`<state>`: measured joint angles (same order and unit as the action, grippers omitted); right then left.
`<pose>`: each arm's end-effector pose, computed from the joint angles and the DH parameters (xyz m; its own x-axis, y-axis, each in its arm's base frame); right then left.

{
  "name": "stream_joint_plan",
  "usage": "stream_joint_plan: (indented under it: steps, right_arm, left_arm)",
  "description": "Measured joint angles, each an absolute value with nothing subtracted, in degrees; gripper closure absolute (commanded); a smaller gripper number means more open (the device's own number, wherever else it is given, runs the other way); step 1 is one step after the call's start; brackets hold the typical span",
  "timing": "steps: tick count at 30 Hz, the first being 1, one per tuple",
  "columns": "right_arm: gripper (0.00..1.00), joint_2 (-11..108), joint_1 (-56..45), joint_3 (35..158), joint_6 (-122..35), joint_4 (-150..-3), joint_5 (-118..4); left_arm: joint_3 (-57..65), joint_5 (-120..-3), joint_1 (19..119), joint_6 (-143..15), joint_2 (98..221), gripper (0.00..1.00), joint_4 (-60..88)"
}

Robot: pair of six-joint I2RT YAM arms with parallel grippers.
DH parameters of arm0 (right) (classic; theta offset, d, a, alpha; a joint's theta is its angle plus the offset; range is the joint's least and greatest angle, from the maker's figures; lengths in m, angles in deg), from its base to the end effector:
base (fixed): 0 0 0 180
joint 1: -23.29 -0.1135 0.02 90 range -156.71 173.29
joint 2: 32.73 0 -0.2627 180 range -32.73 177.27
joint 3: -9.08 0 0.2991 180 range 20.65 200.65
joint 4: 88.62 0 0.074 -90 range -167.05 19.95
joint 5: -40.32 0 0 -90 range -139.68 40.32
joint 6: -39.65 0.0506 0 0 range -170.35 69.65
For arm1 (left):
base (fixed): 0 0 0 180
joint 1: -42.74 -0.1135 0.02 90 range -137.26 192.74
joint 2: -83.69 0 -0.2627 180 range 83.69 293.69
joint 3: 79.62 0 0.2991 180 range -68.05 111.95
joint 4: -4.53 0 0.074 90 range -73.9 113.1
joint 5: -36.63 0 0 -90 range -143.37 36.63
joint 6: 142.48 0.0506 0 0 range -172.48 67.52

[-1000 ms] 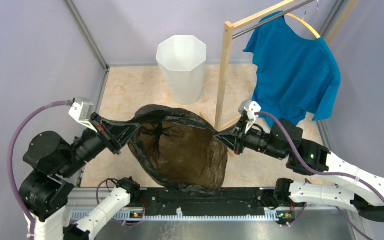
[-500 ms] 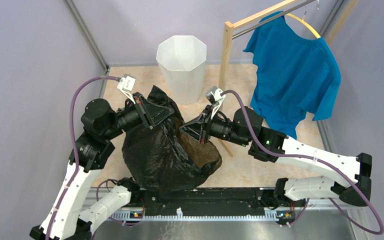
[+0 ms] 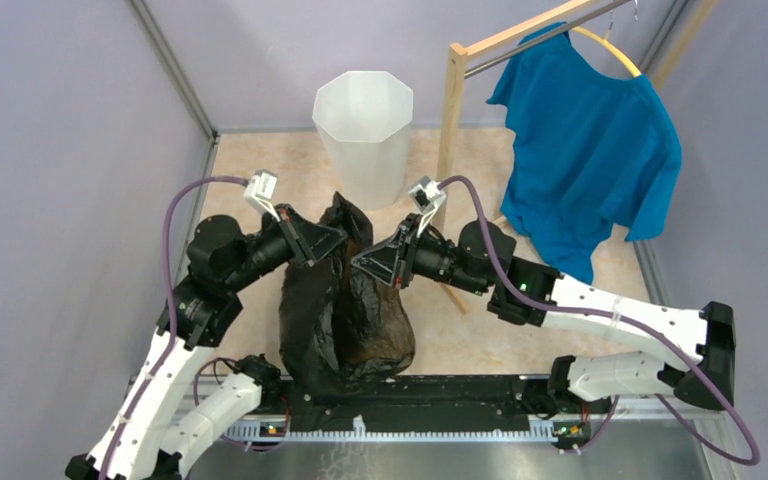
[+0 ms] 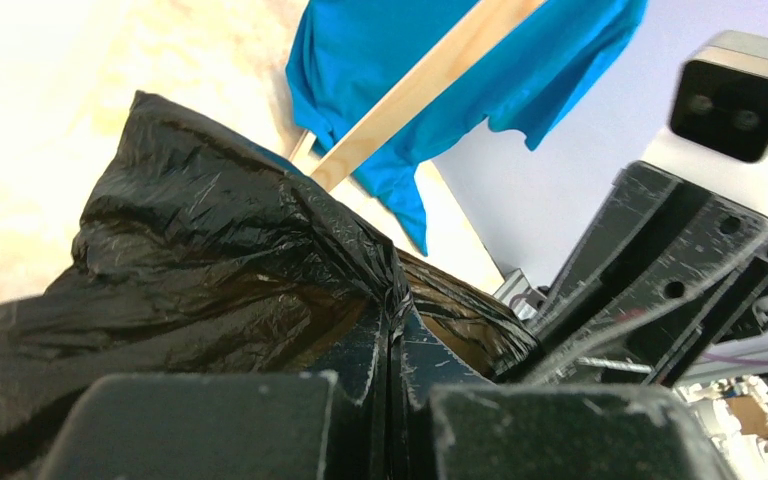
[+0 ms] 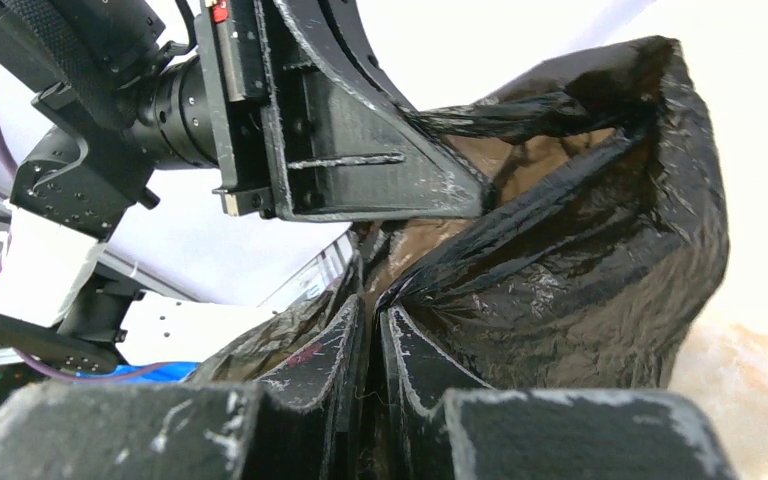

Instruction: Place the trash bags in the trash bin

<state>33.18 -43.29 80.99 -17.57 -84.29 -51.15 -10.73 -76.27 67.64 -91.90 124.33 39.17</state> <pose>0.1319 0.3077 0.3882 -0.4924 0.2249 -0.8408 -0.7861 0.2998 0.5406 0.1767 -0.1037 0.4127 -0.5470 -0.3910 -0.7402 0.5065 0.5495 -0.6645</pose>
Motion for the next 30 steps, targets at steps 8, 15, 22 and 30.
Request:
stream_joint_plan:
  steps: [8,15,22,30]
  right_arm:
    - [0.78,37.6,-43.3,81.1,-13.4,-82.4,-48.5]
    - [0.44,38.4,-43.3,81.1,-9.2,-80.7,-46.3]
    - [0.31,37.4,-43.3,80.7,-6.6,-81.4,-46.0]
    - [0.17,36.0,-43.4,78.7,-5.6,-83.4,-46.7]
  left_arm:
    - [-16.3,-72.6,67.6,-97.3,122.8,1.00,36.2]
    - [-16.8,-71.7,67.6,-99.3,122.6,1.00,32.7]
    - [-17.1,-71.3,67.6,-99.3,123.0,1.00,32.3]
    - [-17.2,-70.4,67.6,-99.3,124.6,1.00,31.5]
